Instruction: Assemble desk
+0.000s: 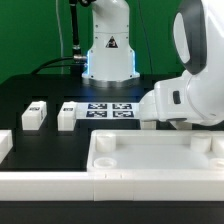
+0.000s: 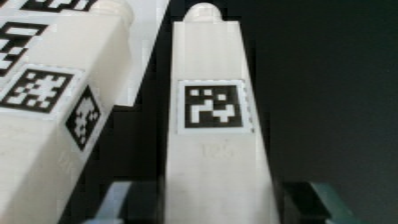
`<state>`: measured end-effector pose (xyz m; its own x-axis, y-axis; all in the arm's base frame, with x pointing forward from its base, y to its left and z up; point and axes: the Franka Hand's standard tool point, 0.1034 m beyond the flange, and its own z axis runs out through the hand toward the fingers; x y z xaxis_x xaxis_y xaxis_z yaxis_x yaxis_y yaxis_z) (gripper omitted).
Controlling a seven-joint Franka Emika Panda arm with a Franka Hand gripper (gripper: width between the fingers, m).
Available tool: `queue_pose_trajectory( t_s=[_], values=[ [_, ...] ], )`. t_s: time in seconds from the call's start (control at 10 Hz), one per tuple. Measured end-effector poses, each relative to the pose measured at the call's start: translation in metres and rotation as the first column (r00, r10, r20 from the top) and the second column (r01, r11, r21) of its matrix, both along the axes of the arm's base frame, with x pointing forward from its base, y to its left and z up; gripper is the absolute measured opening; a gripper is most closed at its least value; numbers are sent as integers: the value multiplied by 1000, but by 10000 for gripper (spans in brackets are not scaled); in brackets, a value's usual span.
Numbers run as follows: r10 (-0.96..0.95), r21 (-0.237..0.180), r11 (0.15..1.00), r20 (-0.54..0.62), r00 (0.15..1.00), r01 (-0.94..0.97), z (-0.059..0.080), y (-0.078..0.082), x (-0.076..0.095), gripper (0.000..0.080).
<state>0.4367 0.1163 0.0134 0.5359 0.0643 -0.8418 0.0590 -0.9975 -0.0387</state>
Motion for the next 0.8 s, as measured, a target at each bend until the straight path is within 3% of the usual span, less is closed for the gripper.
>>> queue_pose_trajectory(
  t_s=[0.3,0.5,0.6,0.7,0.8],
  values=[
    [4,7,1000,5,1000,-4,3,0,2,289],
    [47,94,994,24,999,-49,47,-10,23,290],
    [18,82,996,29,999,-21,67,-11,27,290],
    [-14,81,997,10,1000,14,62,-11,24,291],
    [-11,97,995,59,998,6,54,-8,31,291]
  ],
)
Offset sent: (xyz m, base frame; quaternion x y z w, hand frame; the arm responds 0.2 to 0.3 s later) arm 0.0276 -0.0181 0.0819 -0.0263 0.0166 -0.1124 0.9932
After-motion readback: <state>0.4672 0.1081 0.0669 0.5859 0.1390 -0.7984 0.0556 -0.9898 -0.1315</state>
